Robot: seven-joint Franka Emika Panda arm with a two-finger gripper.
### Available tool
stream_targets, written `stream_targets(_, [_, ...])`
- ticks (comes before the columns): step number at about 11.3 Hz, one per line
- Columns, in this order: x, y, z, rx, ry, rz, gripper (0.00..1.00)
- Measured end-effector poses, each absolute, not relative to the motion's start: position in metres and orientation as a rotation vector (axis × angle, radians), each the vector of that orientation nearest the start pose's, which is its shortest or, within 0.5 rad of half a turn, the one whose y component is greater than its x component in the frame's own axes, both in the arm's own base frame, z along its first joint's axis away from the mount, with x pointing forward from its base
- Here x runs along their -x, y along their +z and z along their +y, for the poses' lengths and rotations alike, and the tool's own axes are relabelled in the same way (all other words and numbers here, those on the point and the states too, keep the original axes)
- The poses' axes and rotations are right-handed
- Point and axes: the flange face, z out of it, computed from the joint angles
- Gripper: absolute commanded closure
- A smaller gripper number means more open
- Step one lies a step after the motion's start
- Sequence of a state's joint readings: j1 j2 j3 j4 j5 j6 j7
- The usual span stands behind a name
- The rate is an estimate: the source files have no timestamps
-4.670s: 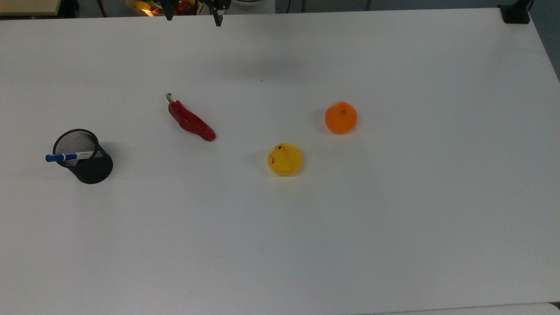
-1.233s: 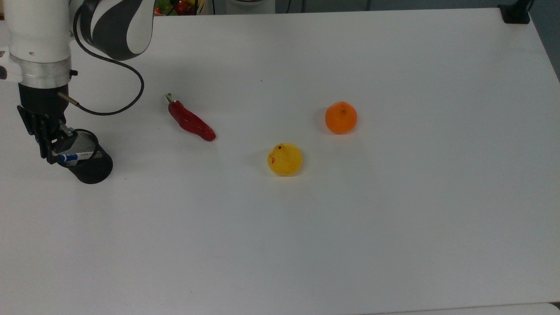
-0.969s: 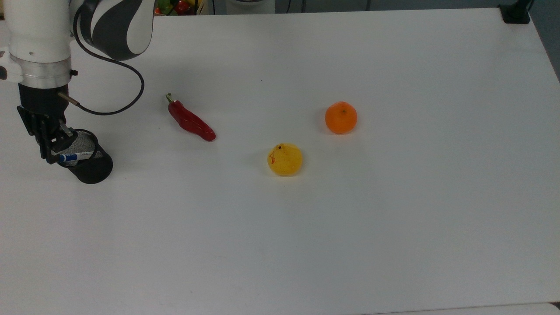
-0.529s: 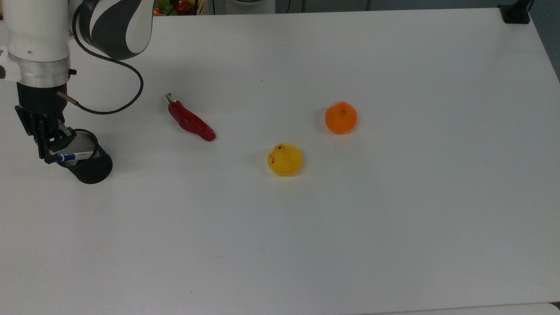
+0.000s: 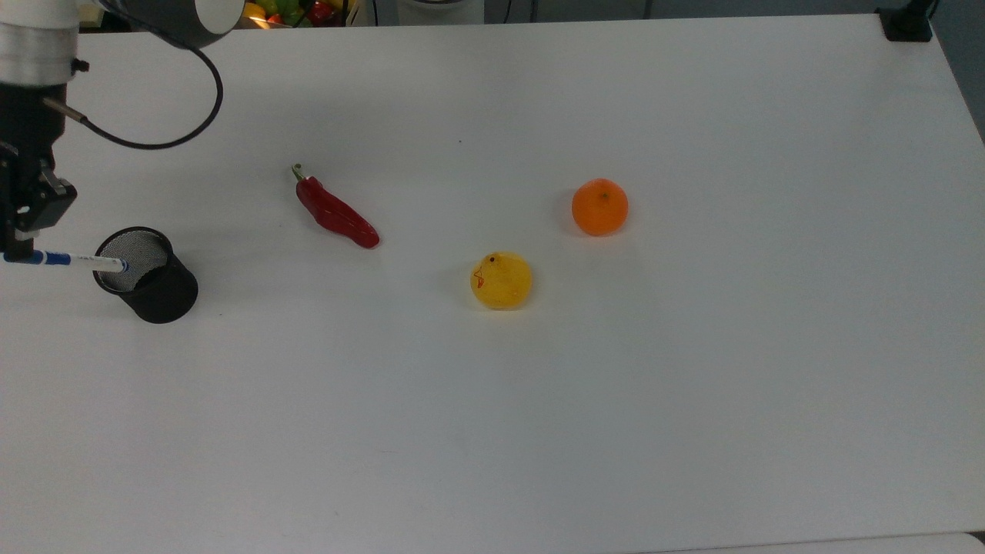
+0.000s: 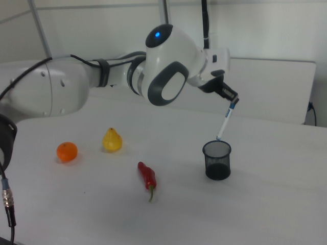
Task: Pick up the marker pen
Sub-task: 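Lift the marker up out of the mesh cup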
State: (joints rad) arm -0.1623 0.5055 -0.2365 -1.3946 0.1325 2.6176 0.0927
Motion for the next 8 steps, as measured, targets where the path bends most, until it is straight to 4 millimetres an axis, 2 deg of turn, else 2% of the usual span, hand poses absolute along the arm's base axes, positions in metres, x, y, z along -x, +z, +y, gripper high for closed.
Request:
stream_targets(2, [-0.699,0.541,-0.249,2.905,-1.216,0.75,1.0])
stream_targets(4, [-0.695,0.546,-0.238,2.929,-1.089,0.737,1.0])
stream_targets(5, [-0.694,0.547,-0.225,2.935,-0.999,0.718,1.0])
stream_targets(8, [-0.684,0.554,-0.167,2.94,-0.645,0.6,1.0])
